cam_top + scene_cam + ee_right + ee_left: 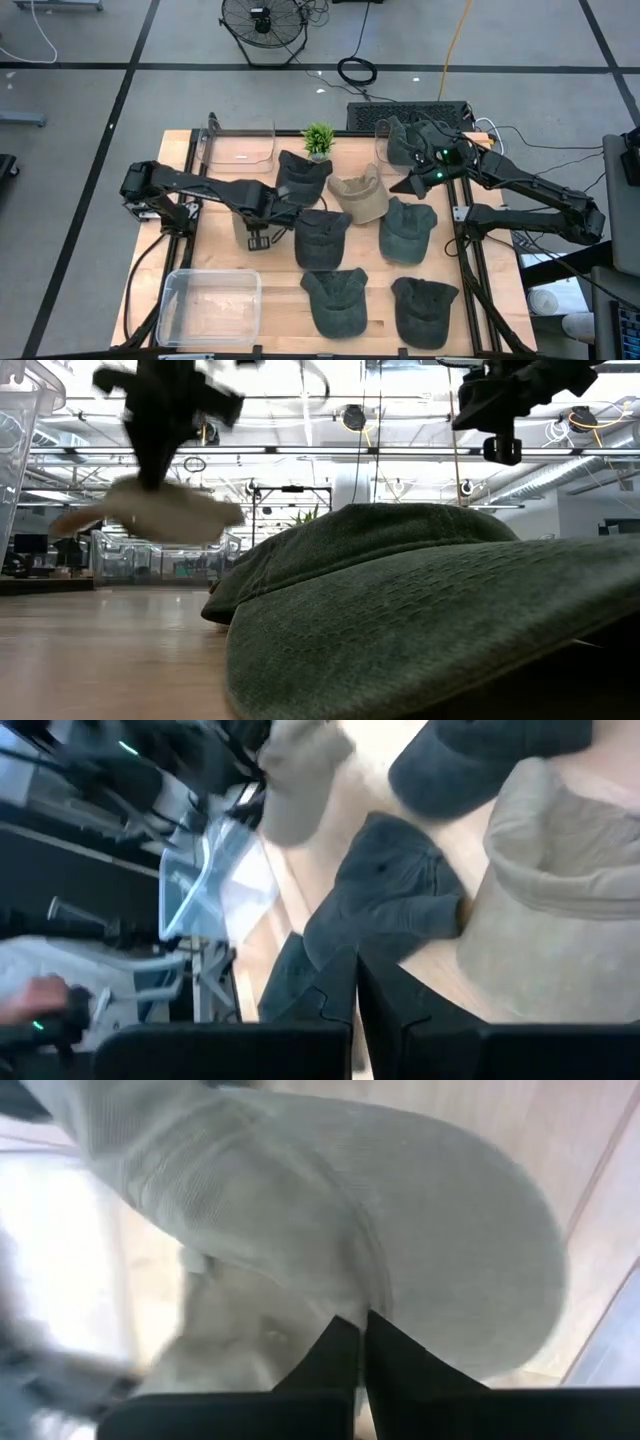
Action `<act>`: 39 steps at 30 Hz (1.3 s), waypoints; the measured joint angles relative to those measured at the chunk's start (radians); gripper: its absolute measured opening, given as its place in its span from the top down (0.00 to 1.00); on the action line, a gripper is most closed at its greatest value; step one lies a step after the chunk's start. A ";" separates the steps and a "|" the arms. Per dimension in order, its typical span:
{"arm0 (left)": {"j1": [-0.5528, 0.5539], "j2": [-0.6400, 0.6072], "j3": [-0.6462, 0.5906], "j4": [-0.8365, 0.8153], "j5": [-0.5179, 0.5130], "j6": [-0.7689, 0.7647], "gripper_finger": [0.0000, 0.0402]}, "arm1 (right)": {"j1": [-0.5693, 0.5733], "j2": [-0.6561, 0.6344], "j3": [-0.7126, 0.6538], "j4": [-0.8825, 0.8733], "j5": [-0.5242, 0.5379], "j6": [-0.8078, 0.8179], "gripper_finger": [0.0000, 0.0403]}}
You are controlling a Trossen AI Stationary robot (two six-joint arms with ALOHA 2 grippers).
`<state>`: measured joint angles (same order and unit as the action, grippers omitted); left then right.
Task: Pick & Place hat
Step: Put the bottom brown cap into the bottom transparent container
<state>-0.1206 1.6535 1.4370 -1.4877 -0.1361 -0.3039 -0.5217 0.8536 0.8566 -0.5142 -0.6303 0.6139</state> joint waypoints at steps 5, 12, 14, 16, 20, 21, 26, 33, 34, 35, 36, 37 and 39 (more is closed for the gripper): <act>-0.099 -0.002 0.228 -0.086 -0.062 -0.151 0.99 | 0.000 -0.023 0.000 -0.016 -0.003 -0.057 1.00; -0.284 -0.005 0.417 -0.085 -0.114 -0.339 0.99 | 0.000 -0.040 0.000 -0.023 -0.002 -0.083 1.00; -0.325 -0.003 0.427 -0.085 -0.137 -0.368 0.99 | 0.000 -0.040 0.000 -0.023 -0.002 -0.084 0.99; -0.365 -0.004 0.437 -0.083 -0.160 -0.371 0.99 | 0.000 -0.040 0.000 -0.023 -0.002 -0.084 0.99; -0.432 -0.004 0.463 -0.084 -0.193 -0.359 0.99 | 0.000 -0.040 0.000 -0.023 -0.002 -0.084 0.99; -0.439 -0.004 0.472 -0.083 -0.205 -0.359 0.99 | 0.000 -0.040 0.000 -0.023 -0.002 -0.084 0.99; -0.447 -0.007 0.539 -0.084 -0.216 -0.349 0.99 | 0.000 -0.040 0.000 -0.022 -0.001 -0.097 0.99; -0.503 -0.070 0.574 -0.082 -0.207 -0.359 0.99 | 0.000 -0.039 0.000 -0.022 0.006 -0.098 0.99; -0.518 -0.084 0.559 -0.082 -0.204 -0.376 0.99 | 0.000 -0.039 0.000 -0.022 0.006 -0.093 0.99; -0.533 -0.101 0.543 -0.083 -0.201 -0.396 0.99 | 0.000 -0.039 0.000 -0.022 0.009 -0.088 0.99; -0.552 -0.121 0.523 -0.083 -0.200 -0.419 0.99 | 0.000 -0.039 0.000 -0.022 0.020 -0.080 0.99; -0.571 -0.141 0.501 -0.083 -0.198 -0.444 0.99 | 0.000 -0.039 0.000 -0.022 0.034 -0.072 0.99; -0.604 -0.176 0.451 -0.084 -0.183 -0.500 0.99 | 0.000 -0.039 0.000 -0.021 0.059 -0.054 0.99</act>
<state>-0.7250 1.4774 1.8875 -1.5716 -0.3187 -0.8037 -0.5220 0.8143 0.8566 -0.5356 -0.5709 0.5601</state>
